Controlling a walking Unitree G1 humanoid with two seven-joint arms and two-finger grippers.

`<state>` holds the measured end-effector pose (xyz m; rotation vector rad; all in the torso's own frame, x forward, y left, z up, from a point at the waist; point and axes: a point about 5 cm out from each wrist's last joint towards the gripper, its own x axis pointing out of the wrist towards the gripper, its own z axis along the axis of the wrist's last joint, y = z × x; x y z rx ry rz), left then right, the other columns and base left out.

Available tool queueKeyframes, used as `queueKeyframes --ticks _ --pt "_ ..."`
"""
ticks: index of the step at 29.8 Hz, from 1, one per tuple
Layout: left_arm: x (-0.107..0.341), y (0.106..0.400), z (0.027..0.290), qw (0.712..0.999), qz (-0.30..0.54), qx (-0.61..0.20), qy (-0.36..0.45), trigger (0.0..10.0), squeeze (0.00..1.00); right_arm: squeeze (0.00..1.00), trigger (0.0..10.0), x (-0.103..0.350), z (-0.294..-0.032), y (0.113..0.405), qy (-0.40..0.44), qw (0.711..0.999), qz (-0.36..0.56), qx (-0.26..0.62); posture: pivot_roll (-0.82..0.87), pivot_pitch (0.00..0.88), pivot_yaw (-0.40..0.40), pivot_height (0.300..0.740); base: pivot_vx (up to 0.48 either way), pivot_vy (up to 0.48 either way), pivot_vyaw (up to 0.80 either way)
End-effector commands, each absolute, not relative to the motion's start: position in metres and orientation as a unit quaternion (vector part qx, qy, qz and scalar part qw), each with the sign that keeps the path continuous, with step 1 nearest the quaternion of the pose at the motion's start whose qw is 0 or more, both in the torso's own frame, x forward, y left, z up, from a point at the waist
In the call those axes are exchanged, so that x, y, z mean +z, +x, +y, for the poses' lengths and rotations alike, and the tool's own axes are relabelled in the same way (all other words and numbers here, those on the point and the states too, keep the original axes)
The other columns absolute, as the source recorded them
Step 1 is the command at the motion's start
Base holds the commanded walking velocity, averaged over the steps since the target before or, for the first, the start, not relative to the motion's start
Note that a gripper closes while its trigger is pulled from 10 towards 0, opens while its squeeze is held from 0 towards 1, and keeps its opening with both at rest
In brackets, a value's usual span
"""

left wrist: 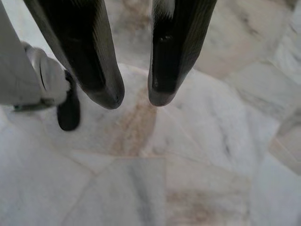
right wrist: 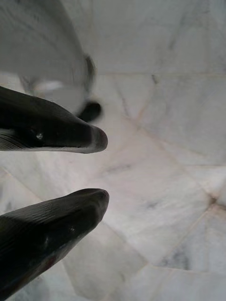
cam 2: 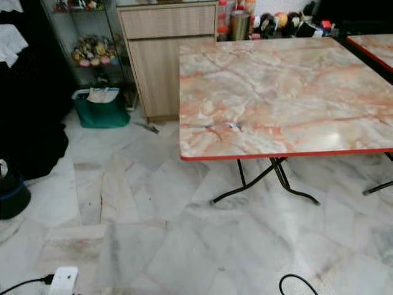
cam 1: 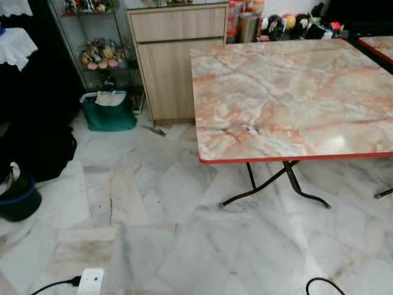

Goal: Setting the table

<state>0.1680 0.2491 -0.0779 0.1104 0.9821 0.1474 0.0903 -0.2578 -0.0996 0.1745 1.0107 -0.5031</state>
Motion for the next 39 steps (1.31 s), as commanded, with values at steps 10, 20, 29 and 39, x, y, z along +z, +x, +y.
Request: queueKeyframes --ticks 10,20,29,39 --pt "-0.0792 0.1685 0.2439 0.878 0.471 0.063 0.052 10.0 0.0 0.0 10.0 -0.0998 -0.2614 0.0851 0.078 0.837 0.482 -0.245 0.01 0.048 0.041 0.74 0.0 0.387 0.0" --pt "-0.0793 0.1677 0.2445 0.878 0.471 0.06 0.057 10.0 0.0 0.0 10.0 -0.1003 -0.2605 0.0839 0.08 0.837 0.484 -0.243 0.01 0.036 0.044 0.74 0.0 0.143 0.0" --pt "-0.079 0.1682 0.2449 0.878 0.471 0.06 0.058 10.0 0.0 0.0 10.0 -0.1003 -0.2612 0.0834 0.071 0.834 0.488 -0.248 0.02 0.049 0.046 0.74 0.0 0.0 -0.43" --pt "-0.0787 0.1688 0.2451 0.878 0.471 0.061 0.057 10.0 0.0 0.0 10.0 -0.1004 -0.261 0.084 0.072 0.832 0.49 -0.249 0.02 0.057 0.044 0.74 0.0 0.0 -0.78"
